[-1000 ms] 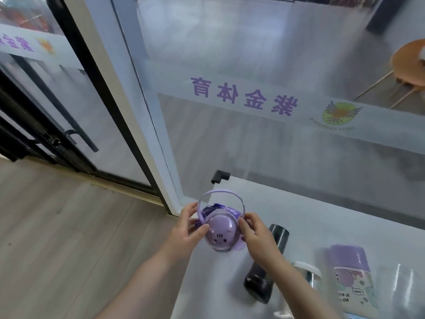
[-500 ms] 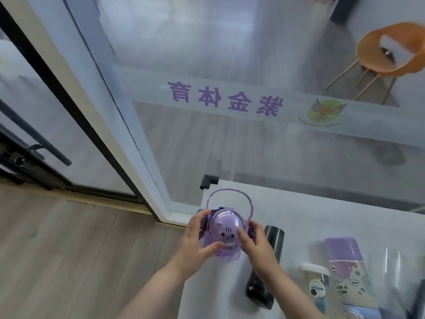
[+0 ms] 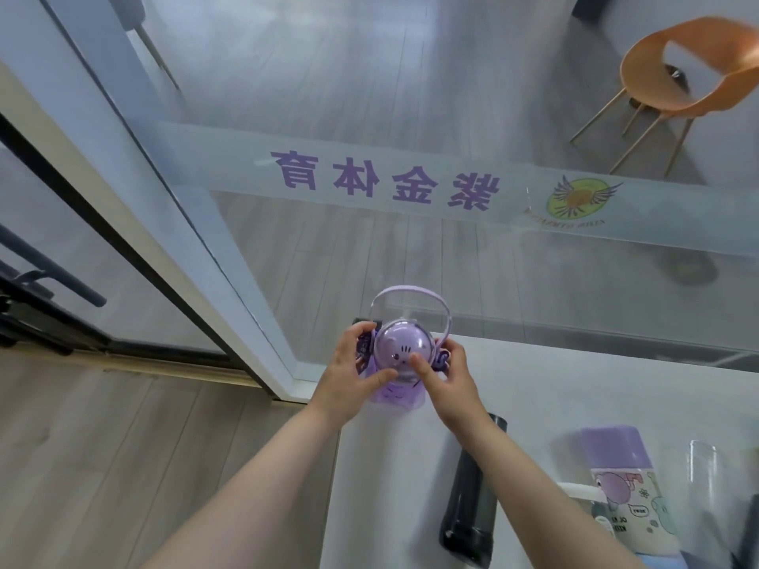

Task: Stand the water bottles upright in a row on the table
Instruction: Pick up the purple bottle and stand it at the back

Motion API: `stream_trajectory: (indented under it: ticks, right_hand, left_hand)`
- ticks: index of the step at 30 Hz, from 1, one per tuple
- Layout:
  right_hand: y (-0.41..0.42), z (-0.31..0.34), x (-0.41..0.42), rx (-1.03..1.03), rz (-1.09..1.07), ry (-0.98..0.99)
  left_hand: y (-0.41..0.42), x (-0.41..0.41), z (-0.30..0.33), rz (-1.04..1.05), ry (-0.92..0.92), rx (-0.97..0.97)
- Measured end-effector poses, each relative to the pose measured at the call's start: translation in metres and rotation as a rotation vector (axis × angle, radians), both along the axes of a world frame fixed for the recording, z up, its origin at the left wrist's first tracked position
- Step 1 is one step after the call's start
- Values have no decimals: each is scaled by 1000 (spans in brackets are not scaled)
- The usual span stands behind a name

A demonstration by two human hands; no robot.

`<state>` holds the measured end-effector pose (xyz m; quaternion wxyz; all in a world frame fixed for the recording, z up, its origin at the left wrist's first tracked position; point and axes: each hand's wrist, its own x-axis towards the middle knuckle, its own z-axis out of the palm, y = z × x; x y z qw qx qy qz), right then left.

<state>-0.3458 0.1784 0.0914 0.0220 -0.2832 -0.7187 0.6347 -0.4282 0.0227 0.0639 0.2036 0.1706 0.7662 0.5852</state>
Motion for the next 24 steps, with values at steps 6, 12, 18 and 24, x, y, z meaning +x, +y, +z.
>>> stream_trajectory:
  ticks: [6, 12, 18, 24]
  right_hand:
    - [9, 0, -29, -19, -24, 16]
    - [12, -2, -36, -27, -19, 13]
    - [13, -4, -36, 30, 6, -21]
    - [25, -5, -16, 177, 27, -67]
  left_hand:
    - [11, -32, -6, 12, 14, 12]
    - [14, -36, -8, 11, 37, 25]
    - [10, -35, -6, -26, 94, -62]
    - [4, -20, 1, -31, 209, -202]
